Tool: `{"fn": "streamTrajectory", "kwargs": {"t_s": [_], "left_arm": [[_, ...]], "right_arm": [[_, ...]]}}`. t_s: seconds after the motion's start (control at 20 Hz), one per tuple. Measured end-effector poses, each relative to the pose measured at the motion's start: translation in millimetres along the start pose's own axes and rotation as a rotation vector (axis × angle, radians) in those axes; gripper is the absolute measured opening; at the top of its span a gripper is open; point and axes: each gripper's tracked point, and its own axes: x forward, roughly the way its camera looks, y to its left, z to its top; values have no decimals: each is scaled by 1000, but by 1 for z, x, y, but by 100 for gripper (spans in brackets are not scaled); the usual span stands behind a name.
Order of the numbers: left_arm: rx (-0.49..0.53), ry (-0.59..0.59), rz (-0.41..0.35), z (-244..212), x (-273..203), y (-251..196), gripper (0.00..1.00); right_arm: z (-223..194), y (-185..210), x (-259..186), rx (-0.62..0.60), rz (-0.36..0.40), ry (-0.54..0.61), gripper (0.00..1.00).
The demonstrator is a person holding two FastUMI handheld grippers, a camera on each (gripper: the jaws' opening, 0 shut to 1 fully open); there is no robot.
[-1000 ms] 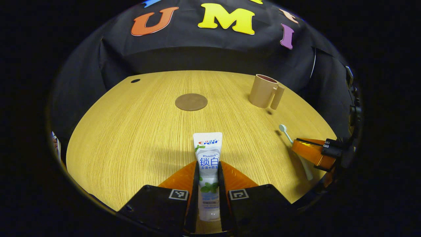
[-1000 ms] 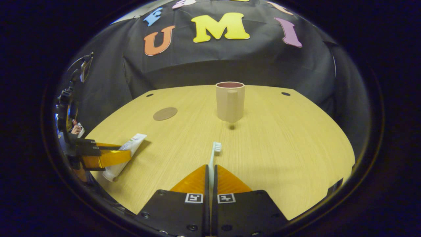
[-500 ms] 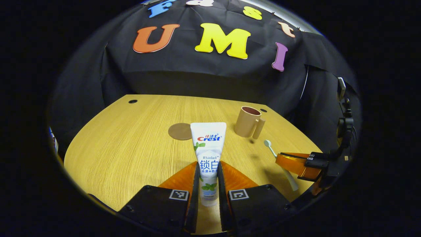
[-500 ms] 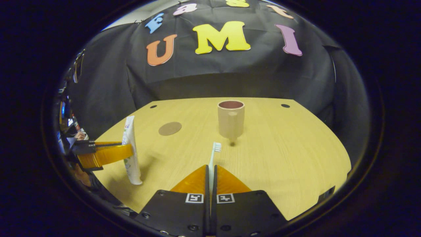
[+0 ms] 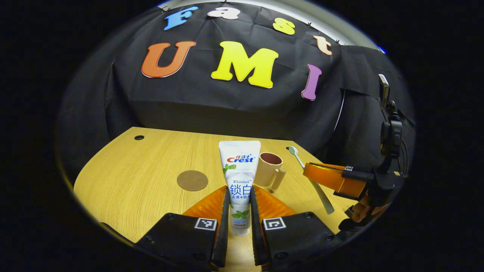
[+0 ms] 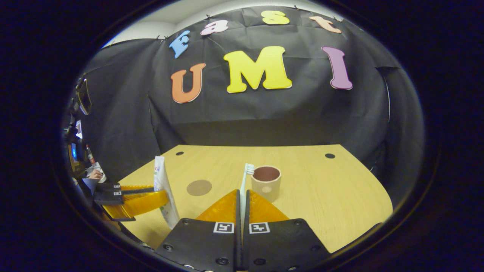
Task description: Put the toothbrush and toothpaste on the desktop into the cup, then pick up the cup and place it on the coaster on the desktop.
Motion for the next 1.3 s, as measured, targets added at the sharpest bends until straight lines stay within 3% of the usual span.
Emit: {"fn": "streamTrajectory", "kwargs": {"t_s": [0.35, 0.65, 0.85, 1.3], "left_arm": [[-22, -32, -50, 28, 40, -19, 30], [16, -87, -115, 49, 79, -47, 30], [0, -112, -194, 52, 97, -66, 30], [-79, -71, -186, 31, 120, -45, 30]], "right_arm": [[66, -29, 63, 2, 10, -90, 0], [95, -44, 139, 34, 53, -172, 0], [86, -59, 179, 31, 43, -195, 0], [68, -58, 199, -5, 66, -192, 1]]}}
